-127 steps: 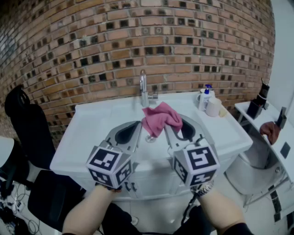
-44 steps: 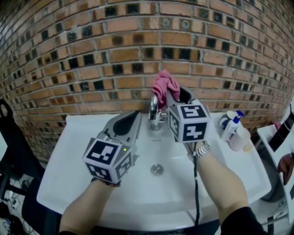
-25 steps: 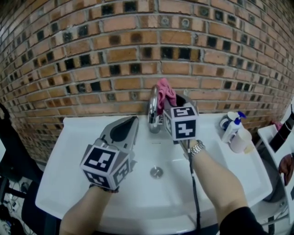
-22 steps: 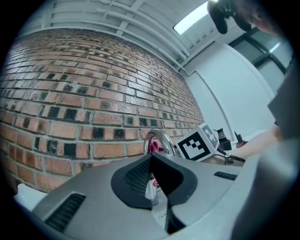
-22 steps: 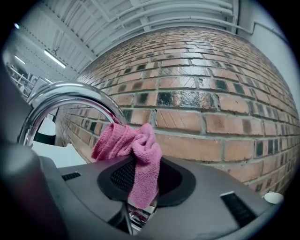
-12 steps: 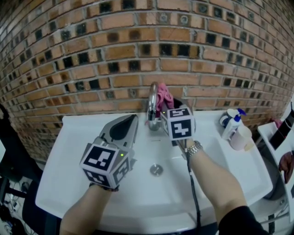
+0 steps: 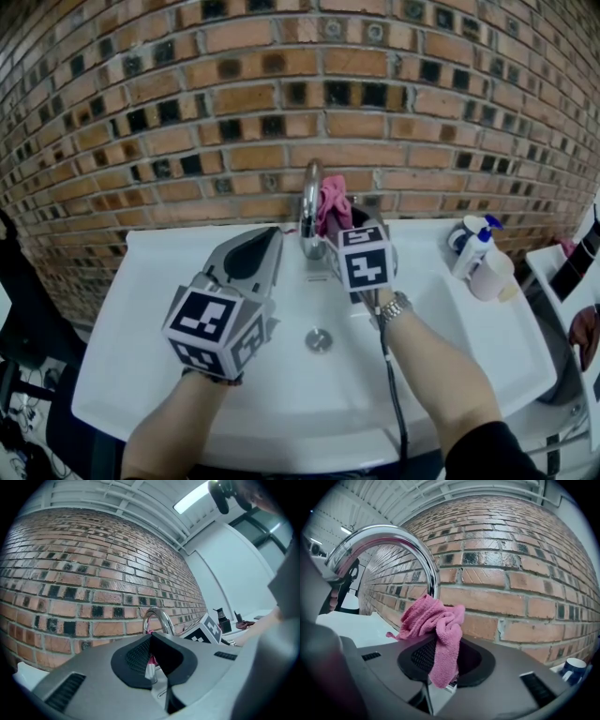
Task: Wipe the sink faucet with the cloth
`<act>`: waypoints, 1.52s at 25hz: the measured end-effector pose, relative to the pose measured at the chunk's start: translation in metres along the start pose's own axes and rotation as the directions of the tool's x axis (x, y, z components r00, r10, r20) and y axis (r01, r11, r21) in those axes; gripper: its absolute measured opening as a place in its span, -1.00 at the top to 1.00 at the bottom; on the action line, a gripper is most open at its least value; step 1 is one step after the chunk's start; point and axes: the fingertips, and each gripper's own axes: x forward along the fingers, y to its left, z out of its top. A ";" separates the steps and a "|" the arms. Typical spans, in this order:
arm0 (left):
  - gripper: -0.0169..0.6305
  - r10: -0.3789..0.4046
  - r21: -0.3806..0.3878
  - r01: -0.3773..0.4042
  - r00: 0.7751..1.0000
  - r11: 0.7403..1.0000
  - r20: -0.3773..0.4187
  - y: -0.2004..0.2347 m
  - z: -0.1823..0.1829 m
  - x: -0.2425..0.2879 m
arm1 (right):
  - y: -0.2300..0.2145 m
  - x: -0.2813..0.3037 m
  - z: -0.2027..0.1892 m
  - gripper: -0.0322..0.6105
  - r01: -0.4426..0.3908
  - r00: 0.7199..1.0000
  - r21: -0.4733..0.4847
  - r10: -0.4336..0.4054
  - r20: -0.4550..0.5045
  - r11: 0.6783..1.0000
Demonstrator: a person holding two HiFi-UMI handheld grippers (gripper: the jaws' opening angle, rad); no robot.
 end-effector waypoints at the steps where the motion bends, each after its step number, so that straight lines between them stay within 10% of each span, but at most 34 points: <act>1: 0.94 0.000 0.000 0.000 1.000 1.000 0.000 0.000 0.000 0.000 | 0.001 -0.001 -0.001 0.62 -0.001 1.000 0.000 0.001 -0.002 1.000; 38: 0.94 -0.009 0.010 0.009 1.000 1.000 0.000 -0.016 0.004 -0.007 | 0.067 -0.030 -0.089 0.64 -0.239 0.944 -0.055 0.219 -0.245 0.969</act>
